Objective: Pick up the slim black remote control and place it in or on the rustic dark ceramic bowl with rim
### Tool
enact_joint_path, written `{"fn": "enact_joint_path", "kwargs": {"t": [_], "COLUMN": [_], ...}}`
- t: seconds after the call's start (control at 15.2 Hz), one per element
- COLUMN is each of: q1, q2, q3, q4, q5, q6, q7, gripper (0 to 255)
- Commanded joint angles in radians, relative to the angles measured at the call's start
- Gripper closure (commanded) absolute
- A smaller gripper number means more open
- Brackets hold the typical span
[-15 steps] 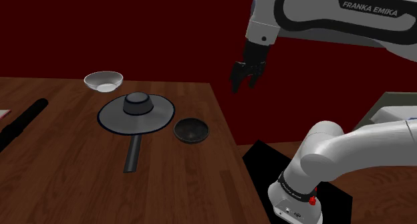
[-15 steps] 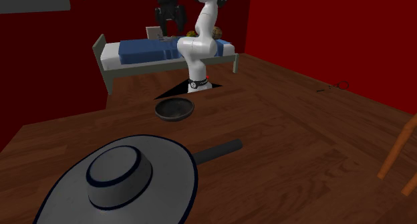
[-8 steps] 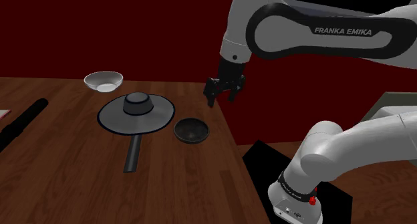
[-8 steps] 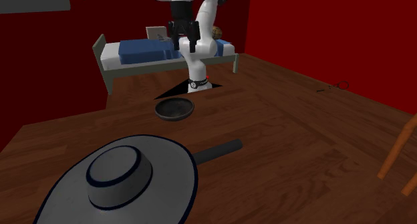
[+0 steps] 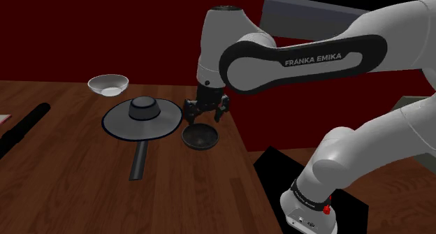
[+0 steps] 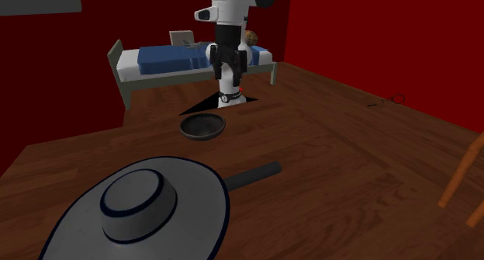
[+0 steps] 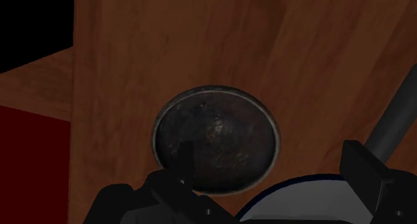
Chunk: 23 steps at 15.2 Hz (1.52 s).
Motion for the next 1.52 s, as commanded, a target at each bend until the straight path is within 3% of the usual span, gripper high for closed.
{"fn": "enact_joint_path", "kwargs": {"t": [0.0,0.33,0.59,0.73,1.06,1.25,1.45], "q1": [-0.024,-0.094,-0.115,-0.09,0.052,0.127,0.129], "q2": [0.077,0.293,0.512,0.629,0.887,0.999,1.019], "q3": [0.061,0.207,0.287,0.292,0.216,0.169,0.156], "q4": [0.032,0.135,0.253,0.325,0.535,0.654,0.643], "q5": [-0.029,-0.179,-0.392,-0.51,-0.728,-0.796,-0.813], "q6": [0.051,0.145,0.168,0.156,0.091,0.053,0.08], "q7": [0.083,0.319,0.554,0.669,0.876,0.938,0.947], "gripper": [0,0,0,0,0,0,0]}}
